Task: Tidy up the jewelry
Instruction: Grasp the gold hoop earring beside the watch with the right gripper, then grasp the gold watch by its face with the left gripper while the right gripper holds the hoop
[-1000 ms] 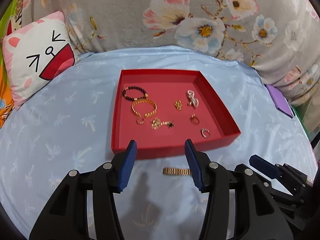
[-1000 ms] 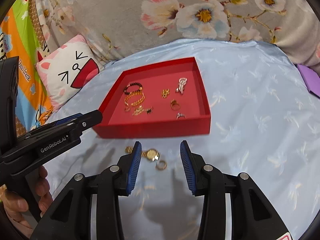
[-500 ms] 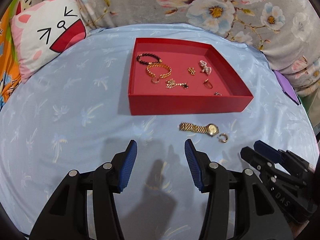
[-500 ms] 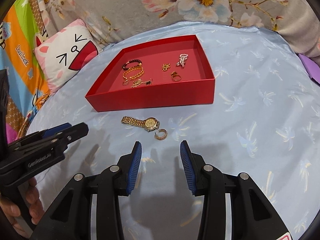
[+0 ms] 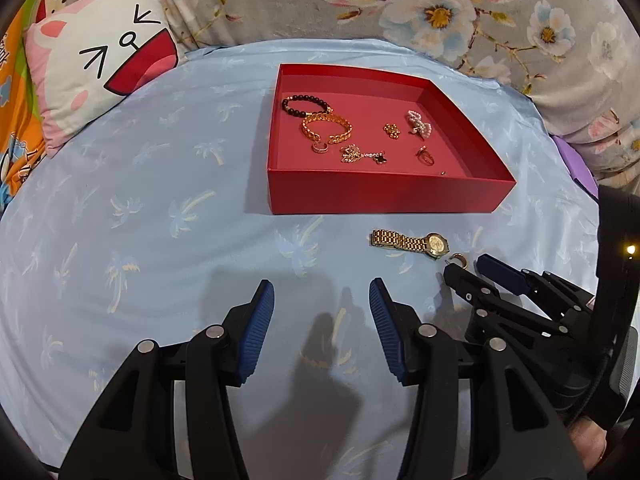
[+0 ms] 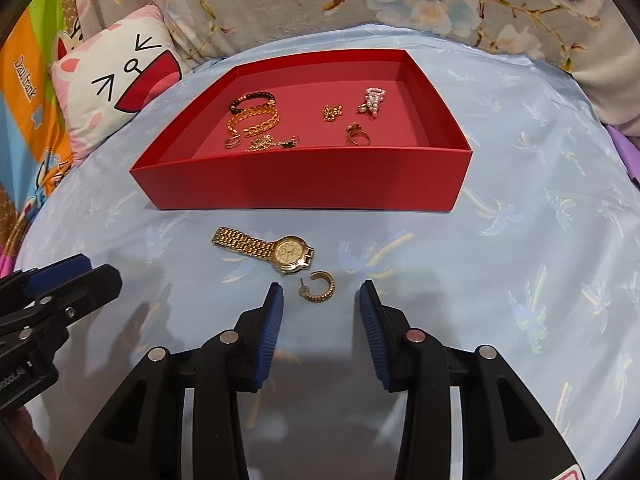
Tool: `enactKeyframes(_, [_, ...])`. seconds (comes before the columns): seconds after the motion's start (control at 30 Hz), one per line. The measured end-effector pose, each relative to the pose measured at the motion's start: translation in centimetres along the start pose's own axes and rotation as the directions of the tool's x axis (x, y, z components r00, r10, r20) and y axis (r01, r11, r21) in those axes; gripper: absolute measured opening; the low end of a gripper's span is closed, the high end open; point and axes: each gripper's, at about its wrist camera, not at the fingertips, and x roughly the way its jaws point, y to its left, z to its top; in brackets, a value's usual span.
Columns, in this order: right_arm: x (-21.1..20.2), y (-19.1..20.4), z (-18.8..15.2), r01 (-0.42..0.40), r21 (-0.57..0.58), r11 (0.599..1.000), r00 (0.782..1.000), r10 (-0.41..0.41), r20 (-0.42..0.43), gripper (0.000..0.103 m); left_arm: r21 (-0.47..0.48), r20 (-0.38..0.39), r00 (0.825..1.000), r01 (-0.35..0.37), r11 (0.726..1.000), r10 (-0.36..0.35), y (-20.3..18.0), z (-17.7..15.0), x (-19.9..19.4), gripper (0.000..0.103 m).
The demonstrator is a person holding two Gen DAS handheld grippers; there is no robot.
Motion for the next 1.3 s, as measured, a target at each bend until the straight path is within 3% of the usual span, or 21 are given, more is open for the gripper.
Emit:
enactKeyframes(0.23, [0.2, 0.1, 0.1, 0.02, -0.022, 1.0, 1.0, -0.02, 0.004, 0.016, 0.003, -0.003, 1.0, 0.001, 1.0, -0.001, -0.1, -0.1, 0.0, 0.048])
enactKeyframes(0.63, [-2.4, -1.4, -0.4, -0.005, 0.026, 1.0, 0.999, 0.004, 0.033, 0.015, 0.027, -0.004, 1.0, 0.02, 0.999, -0.02, -1.1, 0.2, 0.6, 0.048])
enactKeyframes(0.93, [-6.3, -4.7, -2.4, -0.004, 0.108, 0.994, 0.999, -0.001, 0.052, 0.015, 0.109, -0.019, 0.996, 0.091, 0.99, -0.089, -5.0, 1.5, 3.3, 0.057])
enactKeyframes(1.1, [-7.0, -5.7, -2.8, 0.003, 0.127, 0.992, 0.998, -0.01, 0.057, 0.015, 0.086, -0.033, 0.993, 0.114, 0.99, -0.112, -6.8, 2.2, 5.0, 0.058])
enactKeyframes(1.2, [-7.1, -6.2, -2.8, 0.002, 0.135, 0.991, 0.998, -0.01, 0.062, 0.015, 0.066, -0.037, 0.995, 0.096, 0.993, -0.093, -7.8, 2.6, 5.8, 0.058])
enactKeyframes(1.3, [-7.2, -6.5, -2.8, -0.001, 0.138, 0.99, 0.998, -0.008, 0.064, 0.015, 0.056, -0.028, 1.0, 0.01, 0.998, -0.008, -8.9, 3.0, 6.8, 0.058])
